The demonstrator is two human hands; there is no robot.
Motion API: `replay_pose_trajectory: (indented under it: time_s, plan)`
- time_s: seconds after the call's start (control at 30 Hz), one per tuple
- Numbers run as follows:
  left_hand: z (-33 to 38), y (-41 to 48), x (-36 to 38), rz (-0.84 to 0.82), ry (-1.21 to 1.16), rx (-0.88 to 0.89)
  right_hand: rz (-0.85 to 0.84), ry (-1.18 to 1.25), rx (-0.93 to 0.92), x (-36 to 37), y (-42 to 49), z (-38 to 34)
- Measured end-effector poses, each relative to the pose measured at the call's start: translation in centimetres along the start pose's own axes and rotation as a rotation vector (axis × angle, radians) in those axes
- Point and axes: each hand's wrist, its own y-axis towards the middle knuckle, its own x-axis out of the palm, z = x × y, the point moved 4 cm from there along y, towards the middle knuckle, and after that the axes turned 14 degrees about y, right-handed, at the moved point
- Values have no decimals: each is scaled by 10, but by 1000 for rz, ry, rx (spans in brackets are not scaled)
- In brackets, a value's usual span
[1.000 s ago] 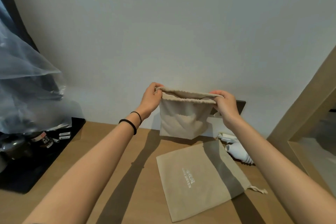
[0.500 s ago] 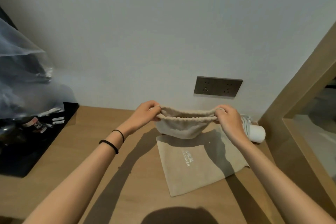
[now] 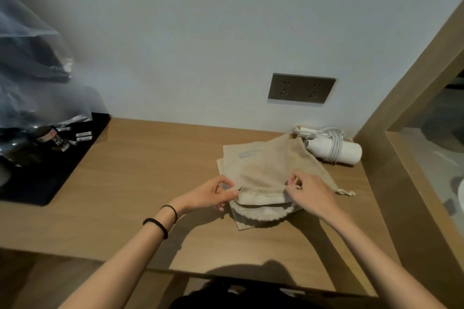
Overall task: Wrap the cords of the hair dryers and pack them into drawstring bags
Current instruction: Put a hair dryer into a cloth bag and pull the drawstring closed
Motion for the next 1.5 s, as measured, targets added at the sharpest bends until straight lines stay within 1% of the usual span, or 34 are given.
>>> replay_pose_trajectory:
  time_s: [0.07, 0.13, 0.2, 0.27, 0.37, 0.43, 0.53, 0.67, 0.8, 0.97, 1.07, 1.17, 1.2, 1.23, 1.3, 1.43, 1.5]
  plan:
    - [-3, -5, 5, -5, -3, 2, -42, -55, -121, 7, -9, -11]
    - [-7, -11, 8, 6, -38, -5, -94, -38, -266, 15, -18, -30]
    - [-12, -17, 9, 28, -93, -6, -188, 13, -394, 27, -28, -52]
    - [-17, -25, 8, 46, -105, -1, -293, 24, -474, 45, -35, -72]
    - [-22, -38, 8, 54, -78, 6, -408, 21, -523, 75, -39, -88]
    - [-27, -45, 9, 93, -56, -8, -467, 3, -525, 92, -42, -90]
    - [-38, -54, 10, 143, -34, -36, -485, -9, -536, 111, -46, -87]
    - [-47, -63, 10, 147, -29, -59, -420, -38, -510, 120, -49, -88]
    - [-58, -68, 4, 272, 43, -126, -324, -123, -554, 117, -52, -86]
    - [-76, -73, 0, 381, 71, -224, -215, -195, -530, 94, -41, -52]
    - [-75, -67, 5, 451, 135, -286, -250, -159, -491, 96, -36, -46]
    - [-72, -60, 9, 511, 166, -297, -362, 30, -449, 95, -40, -40]
    - [-70, -60, 10, 518, 188, -285, -359, 91, -444, 92, -42, -36]
    - [-66, -59, 11, 520, 228, -265, -317, 134, -441, 86, -45, -31]
    - [-56, -56, 15, 533, 319, -186, -180, 189, -412, 71, -51, -18]
    - [-16, -42, 34, 510, 404, 79, 50, 197, -317, 44, -67, 17]
    - [5, -30, 50, 462, 462, 223, 83, 216, -221, 34, -76, 33]
